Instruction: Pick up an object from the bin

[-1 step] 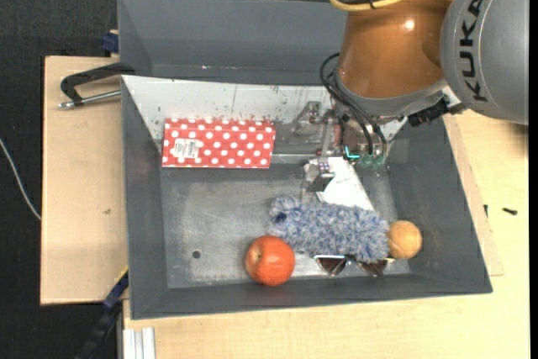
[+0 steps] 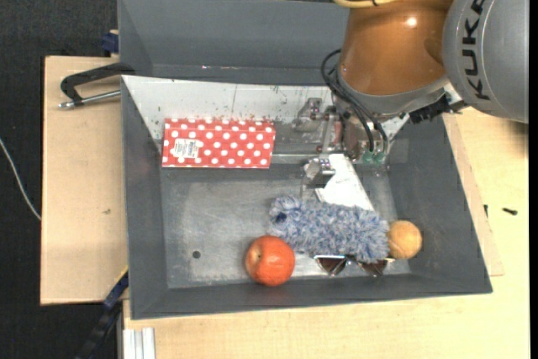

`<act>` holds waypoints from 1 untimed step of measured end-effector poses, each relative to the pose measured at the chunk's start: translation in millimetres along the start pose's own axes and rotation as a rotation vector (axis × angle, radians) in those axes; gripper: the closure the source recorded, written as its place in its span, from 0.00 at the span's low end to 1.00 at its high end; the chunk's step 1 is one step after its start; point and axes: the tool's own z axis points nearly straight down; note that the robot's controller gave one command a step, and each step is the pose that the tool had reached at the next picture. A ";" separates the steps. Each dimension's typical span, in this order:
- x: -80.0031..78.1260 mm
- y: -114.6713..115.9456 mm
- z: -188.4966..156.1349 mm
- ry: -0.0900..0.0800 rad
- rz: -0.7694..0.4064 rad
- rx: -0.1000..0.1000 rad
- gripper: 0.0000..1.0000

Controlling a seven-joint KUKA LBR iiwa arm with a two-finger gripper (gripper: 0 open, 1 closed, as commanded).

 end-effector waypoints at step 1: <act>27.4 -25.5 133.7 -0.003 0.023 -0.001 0.00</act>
Offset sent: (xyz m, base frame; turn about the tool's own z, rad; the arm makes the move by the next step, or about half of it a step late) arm -0.0310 -0.0539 -0.0899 -0.0175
